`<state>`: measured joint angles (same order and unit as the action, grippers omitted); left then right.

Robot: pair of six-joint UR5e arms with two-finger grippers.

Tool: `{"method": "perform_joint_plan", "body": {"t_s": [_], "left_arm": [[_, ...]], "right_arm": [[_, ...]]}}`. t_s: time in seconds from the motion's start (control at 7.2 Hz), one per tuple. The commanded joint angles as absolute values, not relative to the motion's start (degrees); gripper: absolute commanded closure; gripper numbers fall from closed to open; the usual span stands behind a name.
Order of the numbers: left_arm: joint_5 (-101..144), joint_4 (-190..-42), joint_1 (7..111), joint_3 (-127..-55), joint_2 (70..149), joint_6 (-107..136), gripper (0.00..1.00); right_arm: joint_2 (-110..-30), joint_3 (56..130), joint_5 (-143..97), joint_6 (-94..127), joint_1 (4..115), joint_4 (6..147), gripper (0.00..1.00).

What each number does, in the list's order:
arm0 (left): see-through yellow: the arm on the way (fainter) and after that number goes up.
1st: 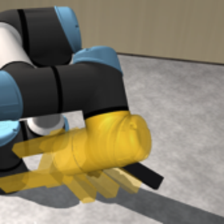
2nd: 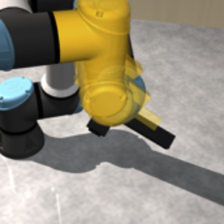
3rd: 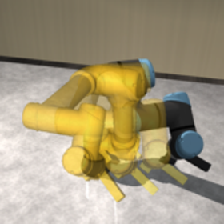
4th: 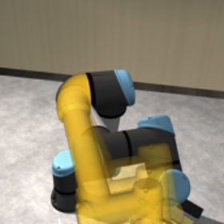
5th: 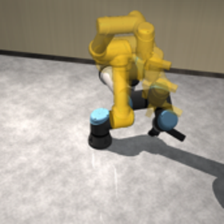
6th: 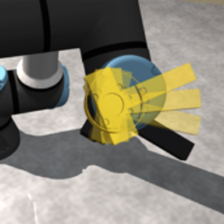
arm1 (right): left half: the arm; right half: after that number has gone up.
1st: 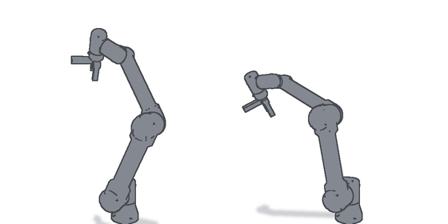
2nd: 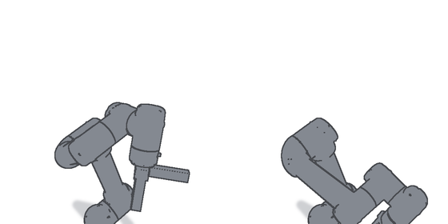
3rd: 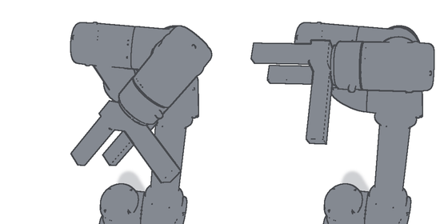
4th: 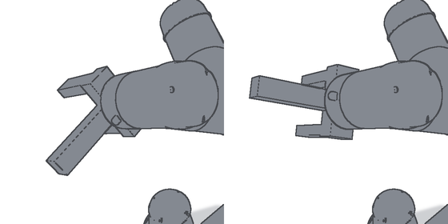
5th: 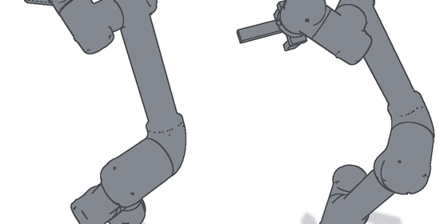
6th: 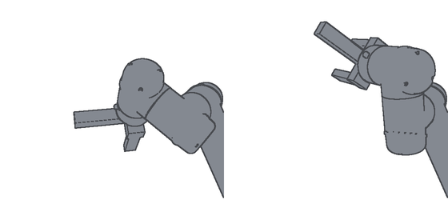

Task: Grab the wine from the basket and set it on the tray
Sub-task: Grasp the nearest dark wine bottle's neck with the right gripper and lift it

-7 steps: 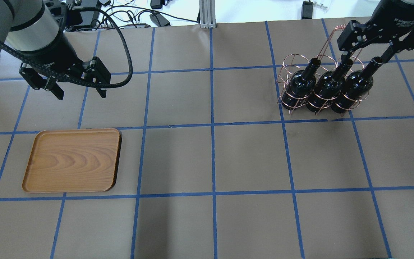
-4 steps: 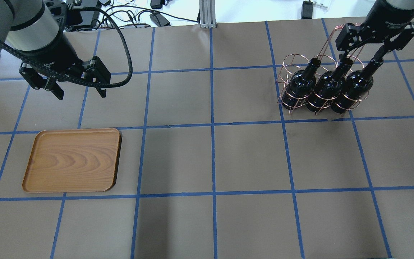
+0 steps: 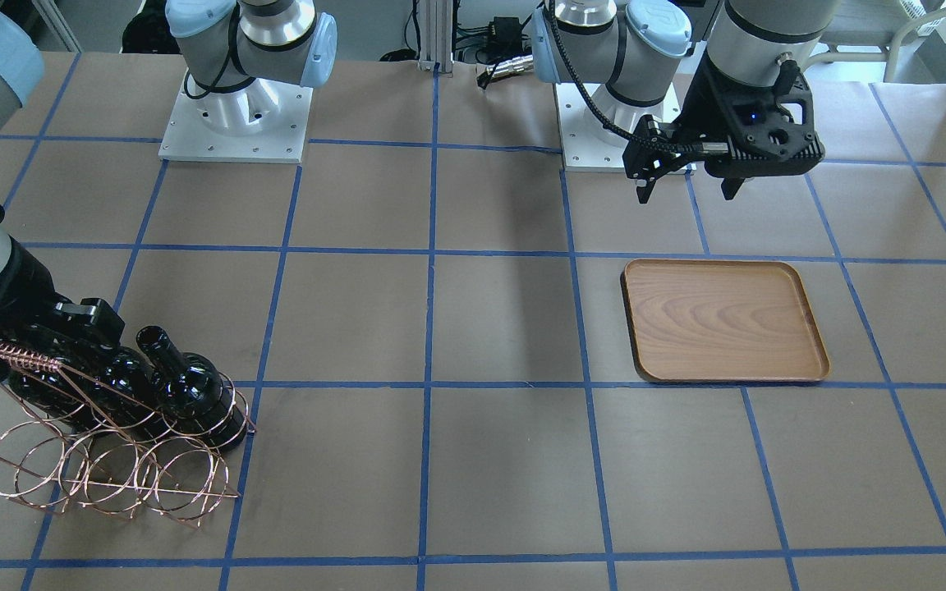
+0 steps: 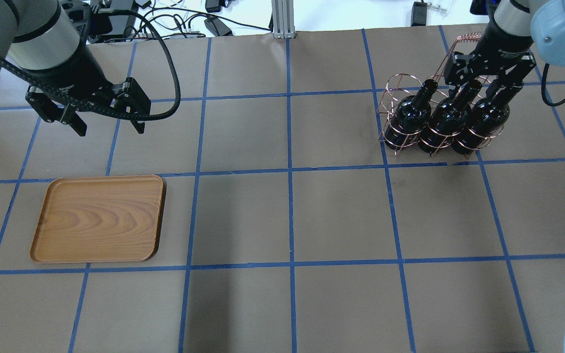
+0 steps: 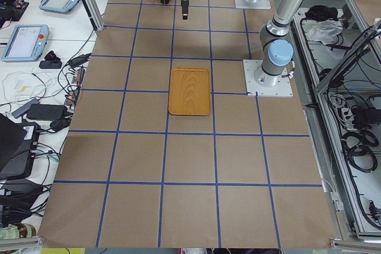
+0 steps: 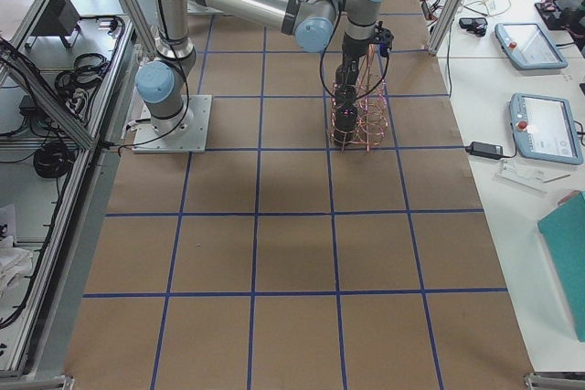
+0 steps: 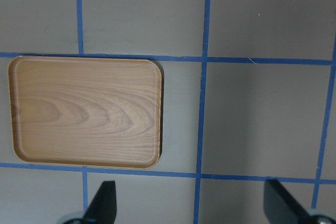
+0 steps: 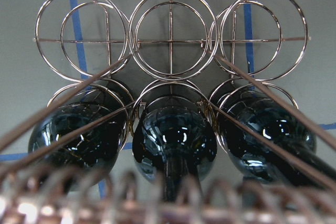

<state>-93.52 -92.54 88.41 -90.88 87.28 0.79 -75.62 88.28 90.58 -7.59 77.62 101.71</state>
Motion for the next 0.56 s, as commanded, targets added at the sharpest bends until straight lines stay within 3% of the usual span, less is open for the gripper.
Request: {"method": "perform_joint_plan", "body": {"t_s": [0.0, 0.14, 0.28, 0.42], "left_arm": [[-93.6, -92.5, 88.4, -90.9, 87.3, 0.8, 0.00], [-93.7, -92.5, 88.4, -91.1, 87.3, 0.8, 0.00], [-93.7, -92.5, 88.4, -91.2, 87.2, 0.8, 0.00], [-93.6, -92.5, 88.4, -91.2, 87.2, 0.8, 0.00]], "right_arm": [[-75.6, 88.6, 90.6, -7.8, 77.9, 101.5, 0.51], [-75.5, 88.6, 90.6, -8.5, 77.9, 101.6, 0.62], [-75.3, 88.6, 90.6, -9.8, 77.9, 102.3, 0.64], [-75.2, 88.6, 90.7, -10.2, 77.9, 102.3, 0.78]]}}
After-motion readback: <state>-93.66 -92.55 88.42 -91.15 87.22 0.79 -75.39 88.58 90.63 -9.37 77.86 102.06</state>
